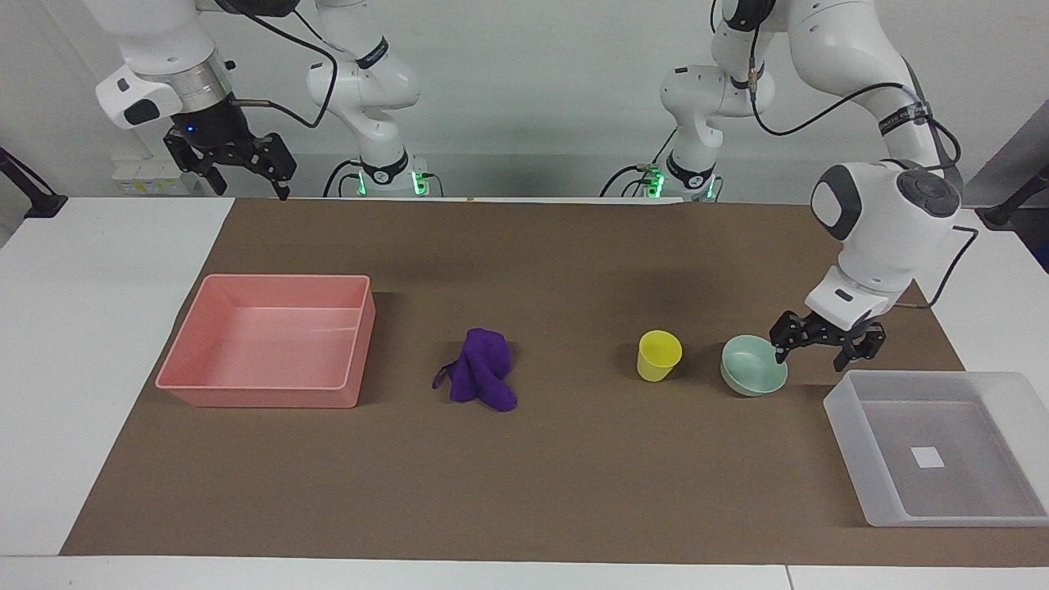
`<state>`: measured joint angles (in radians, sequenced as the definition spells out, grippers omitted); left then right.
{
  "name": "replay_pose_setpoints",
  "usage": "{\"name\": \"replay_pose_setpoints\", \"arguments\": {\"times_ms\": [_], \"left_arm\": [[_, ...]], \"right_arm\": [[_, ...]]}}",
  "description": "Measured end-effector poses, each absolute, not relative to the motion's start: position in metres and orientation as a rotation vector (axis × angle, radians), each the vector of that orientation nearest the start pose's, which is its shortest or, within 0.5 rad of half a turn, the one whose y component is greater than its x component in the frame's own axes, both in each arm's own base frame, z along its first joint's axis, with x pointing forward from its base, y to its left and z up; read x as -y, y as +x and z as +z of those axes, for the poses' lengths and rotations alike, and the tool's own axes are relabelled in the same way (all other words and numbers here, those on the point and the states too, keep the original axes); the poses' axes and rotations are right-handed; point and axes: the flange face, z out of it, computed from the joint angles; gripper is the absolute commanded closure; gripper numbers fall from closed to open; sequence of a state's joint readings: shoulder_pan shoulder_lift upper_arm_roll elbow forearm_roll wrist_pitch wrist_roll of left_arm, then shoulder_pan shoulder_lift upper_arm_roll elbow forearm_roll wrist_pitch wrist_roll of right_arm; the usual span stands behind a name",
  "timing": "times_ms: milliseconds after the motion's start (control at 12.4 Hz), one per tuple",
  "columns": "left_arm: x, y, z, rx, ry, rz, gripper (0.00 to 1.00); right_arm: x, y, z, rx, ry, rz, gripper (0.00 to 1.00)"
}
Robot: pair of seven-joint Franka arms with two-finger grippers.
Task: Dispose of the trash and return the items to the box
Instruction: 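Grasp the green bowl with the left gripper while the right gripper reaches the cloth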
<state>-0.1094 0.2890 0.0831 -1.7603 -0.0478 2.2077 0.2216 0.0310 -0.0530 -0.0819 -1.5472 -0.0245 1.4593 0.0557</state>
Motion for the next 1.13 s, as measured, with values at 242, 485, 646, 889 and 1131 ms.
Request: {"name": "replay_pose_setpoints", "arguments": {"times_ms": [242,485,646,889,1131], "left_arm": [[0.017,0.665,0.361,-0.312,-3.133,-0.241,0.0],[0.018,0.657,0.326,-0.311,-3.136,-0.198,0.67],[0.018,0.65,0.317,-0.311,-3.141,-0.155,1.0],[0.02,0.648,0.327,-0.315,-3.144,-0.152,1.0],[0.019,0.65,0.36,-0.316,-3.142,-0.212,1.0]], "right_arm": [[0.042,0.525,0.654,-0.204,-3.154,0.056,0.0],[0.038,0.529,0.654,-0.19,-3.156,0.007,0.0],[0.017,0.543,0.639,-0.127,-3.155,-0.109,0.0],[-0.046,0.561,0.59,-0.045,-3.146,-0.168,0.0],[-0.126,0.585,0.528,-0.088,-3.122,-0.226,0.0]]}}
